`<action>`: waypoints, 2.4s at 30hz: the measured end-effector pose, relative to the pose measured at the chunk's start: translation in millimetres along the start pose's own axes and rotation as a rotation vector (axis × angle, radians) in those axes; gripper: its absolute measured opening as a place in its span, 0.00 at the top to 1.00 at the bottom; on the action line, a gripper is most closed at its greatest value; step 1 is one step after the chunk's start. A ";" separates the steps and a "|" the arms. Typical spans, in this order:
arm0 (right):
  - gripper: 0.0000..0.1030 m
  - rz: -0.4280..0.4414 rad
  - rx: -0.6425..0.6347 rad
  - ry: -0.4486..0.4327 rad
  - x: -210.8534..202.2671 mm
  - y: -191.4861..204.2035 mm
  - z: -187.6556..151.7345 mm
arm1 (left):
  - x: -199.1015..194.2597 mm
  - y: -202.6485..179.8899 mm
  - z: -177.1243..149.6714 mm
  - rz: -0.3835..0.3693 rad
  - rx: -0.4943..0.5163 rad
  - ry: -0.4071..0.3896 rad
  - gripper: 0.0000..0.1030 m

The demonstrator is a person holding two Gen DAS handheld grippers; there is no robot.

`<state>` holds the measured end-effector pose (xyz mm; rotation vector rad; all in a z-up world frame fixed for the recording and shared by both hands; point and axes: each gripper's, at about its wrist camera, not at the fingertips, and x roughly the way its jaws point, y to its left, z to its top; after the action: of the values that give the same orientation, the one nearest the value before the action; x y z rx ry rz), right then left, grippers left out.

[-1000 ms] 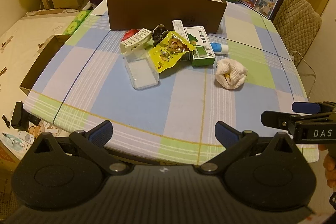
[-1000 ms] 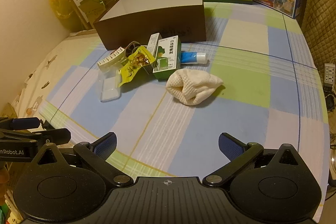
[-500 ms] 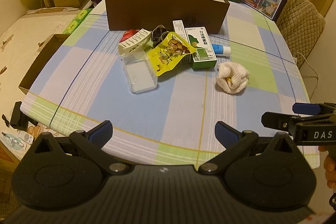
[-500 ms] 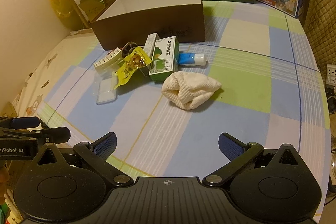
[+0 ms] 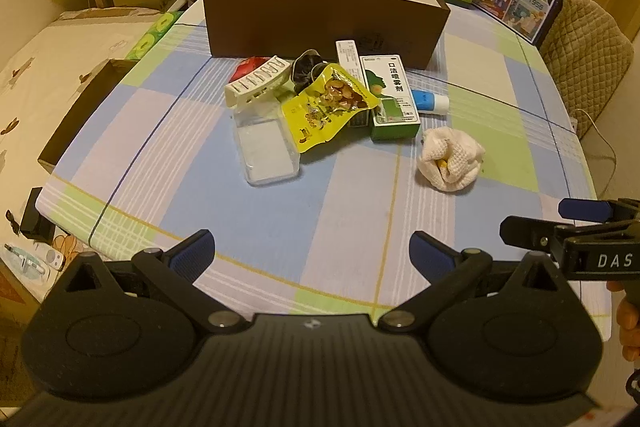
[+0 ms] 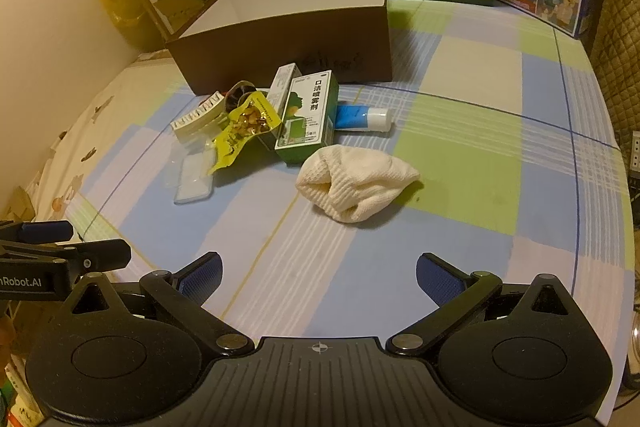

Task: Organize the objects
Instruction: 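Move the right gripper toward the white knit cloth, then close the right gripper on the white knit cloth, then lift the cloth with the right gripper while the left gripper grasps the yellow snack bag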

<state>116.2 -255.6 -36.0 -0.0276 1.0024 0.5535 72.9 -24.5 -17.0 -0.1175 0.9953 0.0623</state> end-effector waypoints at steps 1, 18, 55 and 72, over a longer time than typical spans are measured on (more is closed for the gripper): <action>0.02 0.002 -0.003 0.002 1.5 -1.3 1.2 | 1.2 -0.1 0.9 0.004 -0.004 0.000 0.01; 0.02 0.030 -0.140 -0.053 41.5 -26.6 28.7 | 27.2 -2.3 16.2 0.070 -0.060 0.006 0.01; 0.64 -0.011 -0.414 -0.075 107.8 -48.4 33.4 | 97.6 -16.4 45.7 0.139 0.121 -0.036 0.05; 0.63 -0.150 -0.023 -0.056 70.7 -100.1 30.6 | 152.4 -22.3 89.3 -0.040 0.506 -0.066 0.09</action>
<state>214.9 -303.4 -98.7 -0.1065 0.9308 0.4265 232.5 -35.5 -95.3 0.3259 0.9162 -0.2208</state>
